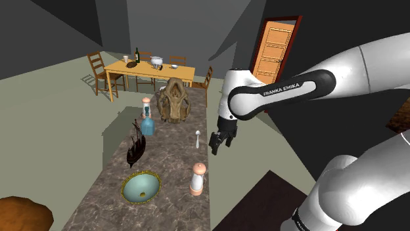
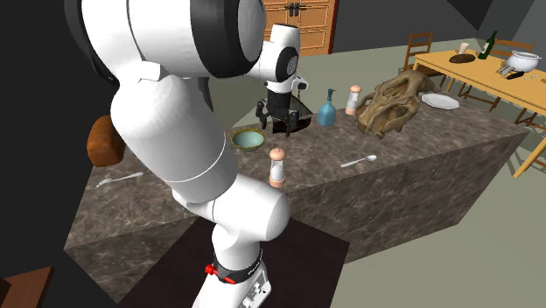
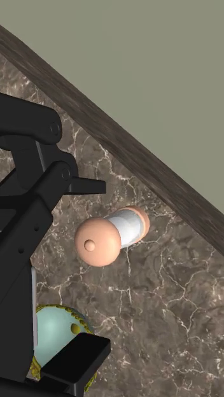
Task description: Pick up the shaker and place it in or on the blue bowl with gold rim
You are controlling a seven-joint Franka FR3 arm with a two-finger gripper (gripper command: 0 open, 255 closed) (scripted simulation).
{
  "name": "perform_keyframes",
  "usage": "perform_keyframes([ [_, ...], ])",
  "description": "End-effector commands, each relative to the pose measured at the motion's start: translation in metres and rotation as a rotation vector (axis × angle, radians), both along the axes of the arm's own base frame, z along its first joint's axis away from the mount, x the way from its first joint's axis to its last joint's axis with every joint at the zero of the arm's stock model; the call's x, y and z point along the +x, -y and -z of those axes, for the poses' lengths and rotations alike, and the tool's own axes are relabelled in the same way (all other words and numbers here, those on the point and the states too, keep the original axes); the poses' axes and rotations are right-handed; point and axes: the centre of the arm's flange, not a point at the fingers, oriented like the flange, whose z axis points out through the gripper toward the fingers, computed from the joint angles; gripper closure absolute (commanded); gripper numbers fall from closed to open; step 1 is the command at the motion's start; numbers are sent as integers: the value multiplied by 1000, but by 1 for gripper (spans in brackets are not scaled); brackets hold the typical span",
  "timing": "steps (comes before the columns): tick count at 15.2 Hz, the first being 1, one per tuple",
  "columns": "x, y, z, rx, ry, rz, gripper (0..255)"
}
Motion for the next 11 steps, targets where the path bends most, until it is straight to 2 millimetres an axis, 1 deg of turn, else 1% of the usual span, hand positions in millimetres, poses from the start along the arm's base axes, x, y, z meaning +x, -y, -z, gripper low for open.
perform_keyframes([
  [1, 11, -7, 24, -8, 3, 8, 0],
  [10, 60, -37, 129, -48, 6, 41, 0],
  [11, 60, -37, 129, -48, 6, 41, 0],
])
